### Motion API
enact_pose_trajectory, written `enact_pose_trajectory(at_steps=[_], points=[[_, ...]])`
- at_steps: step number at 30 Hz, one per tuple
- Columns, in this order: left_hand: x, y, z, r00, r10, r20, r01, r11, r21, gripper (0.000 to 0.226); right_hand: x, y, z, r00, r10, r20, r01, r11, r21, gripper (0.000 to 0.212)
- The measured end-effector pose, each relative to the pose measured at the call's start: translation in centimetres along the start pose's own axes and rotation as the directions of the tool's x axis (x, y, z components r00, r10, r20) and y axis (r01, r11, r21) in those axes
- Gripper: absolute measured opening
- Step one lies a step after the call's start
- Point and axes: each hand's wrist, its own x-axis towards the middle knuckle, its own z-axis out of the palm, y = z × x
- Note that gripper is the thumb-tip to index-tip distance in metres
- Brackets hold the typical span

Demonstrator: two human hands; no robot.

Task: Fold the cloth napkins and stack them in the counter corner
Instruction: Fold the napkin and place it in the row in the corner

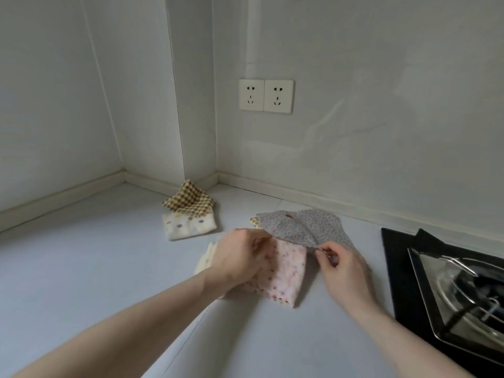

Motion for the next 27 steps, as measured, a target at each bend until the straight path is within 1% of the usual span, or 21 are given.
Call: enact_pose_trajectory(at_steps=[4,7,10,13,15,16,17,18,20,21,23,25,26,27], points=[[-0.8,0.9,-1.6,0.994,0.014,-0.109,-0.026,0.994,-0.102,0.029,0.7,-2.0,-1.5,0.991,0.044,-0.13,-0.023,0.987,0.156,0.01],[-0.9,1.6,-3.8,0.982,0.058,-0.178,-0.069,0.996,-0.057,0.024,2.2,-5.2,-4.1,0.981,0.04,-0.188,0.0,0.979,0.204,0.013],[-0.8,3.1,-7.8,0.978,0.043,-0.206,-0.053,0.998,-0.044,0.031,3.2,-8.8,-7.7,0.984,0.017,-0.178,0.013,0.986,0.168,0.015],[-0.4,4.7,-13.0,0.969,-0.033,-0.246,0.036,0.999,0.008,0.041,3.4,-12.1,-11.5,0.987,-0.023,-0.159,0.034,0.997,0.07,0.014],[-0.5,5.6,-16.6,0.949,-0.084,-0.304,0.1,0.994,0.036,0.044,3.2,-14.1,-13.7,0.99,-0.029,-0.141,0.029,1.0,-0.002,0.013],[-0.7,5.9,-18.3,0.944,-0.114,-0.31,0.128,0.991,0.025,0.044,3.0,-15.1,-14.7,0.992,-0.025,-0.126,0.021,0.999,-0.03,0.014],[-1.0,6.1,-19.8,0.948,-0.15,-0.282,0.162,0.987,0.021,0.046,2.7,-16.0,-15.6,0.995,-0.015,-0.102,0.01,0.999,-0.05,0.015],[-1.4,6.2,-21.0,0.957,-0.184,-0.222,0.198,0.979,0.042,0.047,2.4,-16.8,-16.5,0.997,-0.005,-0.072,0.0,0.998,-0.065,0.015],[-2.7,5.9,-22.4,0.964,-0.252,-0.078,0.263,0.946,0.187,0.044,1.5,-18.2,-17.8,1.0,0.021,-0.002,-0.021,0.996,-0.088,0.016],[-3.4,5.4,-22.5,0.959,-0.281,-0.034,0.279,0.918,0.281,0.039,0.9,-18.9,-18.3,0.999,0.033,0.035,-0.03,0.995,-0.092,0.017],[-5.3,4.6,-22.6,0.952,-0.307,-0.009,0.28,0.853,0.441,0.033,-0.4,-19.9,-19.0,0.993,0.045,0.105,-0.035,0.995,-0.095,0.017],[-7.2,4.2,-22.5,0.95,-0.312,0.006,0.256,0.789,0.558,0.034,-1.7,-20.8,-19.5,0.987,0.046,0.156,-0.029,0.994,-0.11,0.017],[-7.9,4.4,-22.5,0.954,-0.3,0.024,0.228,0.773,0.592,0.032,-2.3,-21.2,-19.8,0.983,0.039,0.179,-0.018,0.993,-0.118,0.017],[-8.5,4.8,-22.4,0.96,-0.276,0.055,0.19,0.781,0.594,0.03,-2.8,-21.5,-20.0,0.978,0.032,0.205,-0.007,0.993,-0.121,0.015]])
